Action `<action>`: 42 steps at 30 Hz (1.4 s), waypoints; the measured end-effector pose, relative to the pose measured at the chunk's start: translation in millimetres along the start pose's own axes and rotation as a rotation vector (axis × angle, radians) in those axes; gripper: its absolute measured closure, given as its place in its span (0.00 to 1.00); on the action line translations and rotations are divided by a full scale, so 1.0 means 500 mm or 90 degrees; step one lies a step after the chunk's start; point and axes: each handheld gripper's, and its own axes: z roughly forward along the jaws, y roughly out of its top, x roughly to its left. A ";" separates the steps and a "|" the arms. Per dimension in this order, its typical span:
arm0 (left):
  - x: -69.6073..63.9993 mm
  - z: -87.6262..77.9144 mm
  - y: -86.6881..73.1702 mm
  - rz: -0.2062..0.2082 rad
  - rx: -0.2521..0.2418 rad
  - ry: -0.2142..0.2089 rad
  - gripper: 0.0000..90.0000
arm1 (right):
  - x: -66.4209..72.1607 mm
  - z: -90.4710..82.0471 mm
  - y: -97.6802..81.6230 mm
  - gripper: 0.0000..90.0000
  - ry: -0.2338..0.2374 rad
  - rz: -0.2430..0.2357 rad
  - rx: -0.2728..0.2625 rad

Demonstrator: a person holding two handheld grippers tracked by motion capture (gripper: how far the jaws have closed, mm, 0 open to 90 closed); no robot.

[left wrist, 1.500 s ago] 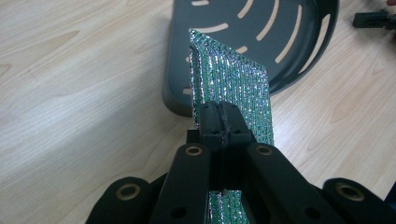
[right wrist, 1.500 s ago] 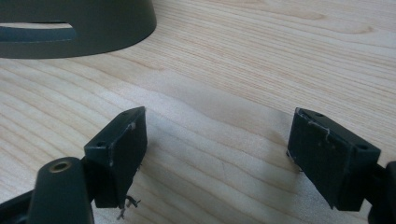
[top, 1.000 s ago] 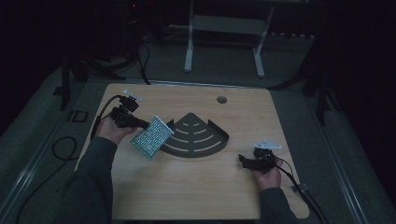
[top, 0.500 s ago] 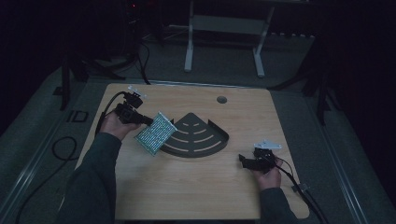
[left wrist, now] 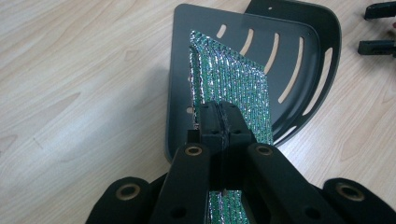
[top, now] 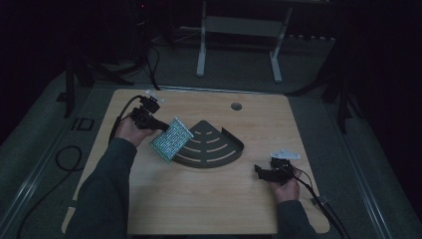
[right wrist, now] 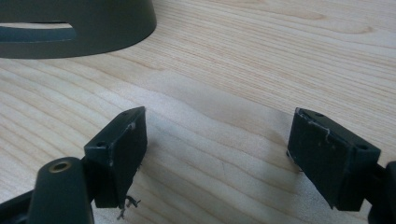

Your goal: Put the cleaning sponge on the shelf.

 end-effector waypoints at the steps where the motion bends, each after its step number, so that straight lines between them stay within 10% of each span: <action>1: 0.000 0.001 0.002 0.000 0.000 -0.002 1.00 | 0.000 0.000 0.000 0.21 0.000 0.001 0.000; 42: 0.019 0.082 0.053 -0.010 -0.006 0.004 1.00 | 0.000 0.000 0.000 0.21 0.000 0.001 0.000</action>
